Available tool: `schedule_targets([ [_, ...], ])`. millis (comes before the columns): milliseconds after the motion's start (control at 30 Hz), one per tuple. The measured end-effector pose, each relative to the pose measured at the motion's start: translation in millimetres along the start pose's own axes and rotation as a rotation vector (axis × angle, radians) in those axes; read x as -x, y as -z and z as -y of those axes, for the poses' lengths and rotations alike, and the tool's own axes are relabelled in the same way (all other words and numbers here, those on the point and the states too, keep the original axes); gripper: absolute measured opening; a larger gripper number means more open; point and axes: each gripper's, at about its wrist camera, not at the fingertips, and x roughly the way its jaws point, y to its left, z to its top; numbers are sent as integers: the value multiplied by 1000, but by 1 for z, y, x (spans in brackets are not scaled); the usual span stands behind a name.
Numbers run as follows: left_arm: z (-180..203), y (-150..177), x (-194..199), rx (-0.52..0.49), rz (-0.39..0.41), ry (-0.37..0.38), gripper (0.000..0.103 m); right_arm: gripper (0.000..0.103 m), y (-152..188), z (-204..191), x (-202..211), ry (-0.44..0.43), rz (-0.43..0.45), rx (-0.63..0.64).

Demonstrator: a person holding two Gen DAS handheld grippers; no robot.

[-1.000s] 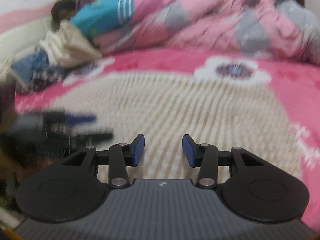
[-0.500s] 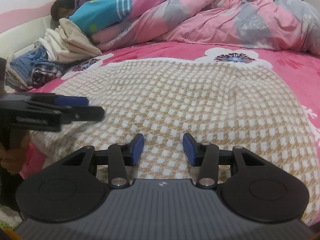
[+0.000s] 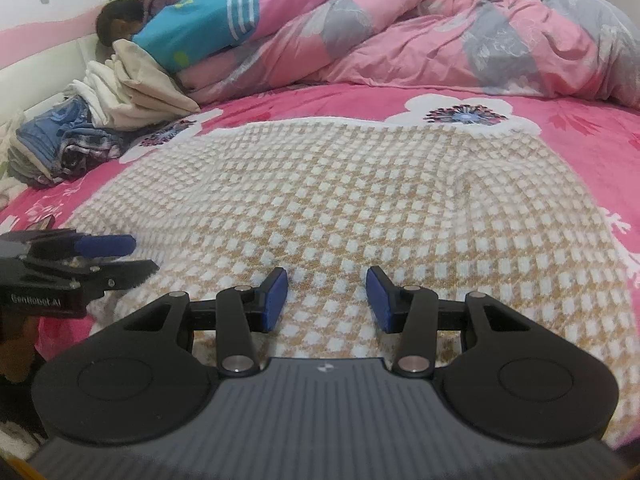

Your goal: Fold clothes

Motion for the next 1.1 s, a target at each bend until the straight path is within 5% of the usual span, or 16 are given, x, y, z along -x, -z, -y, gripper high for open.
schedule_targets([
  [233,0,5,2,-14,5,1,72,44,3,-31,40,-38,100,74],
  [400,1,6,12,-31,7,-13,71,48,36,-22,12,-50,42,23],
  [767,-8,21,32,-84,-7,-132,72,49,38,-18,16,-72,46,-12],
  [933,-9,21,30,-85,-7,-132,72,48,33,-2,54,88,98,-32],
  [1000,-9,21,30,-82,-9,-131,73,47,42,16,48,184,42,-65],
  [1100,-9,20,33,-79,-14,-128,73,46,45,28,48,202,49,-89],
])
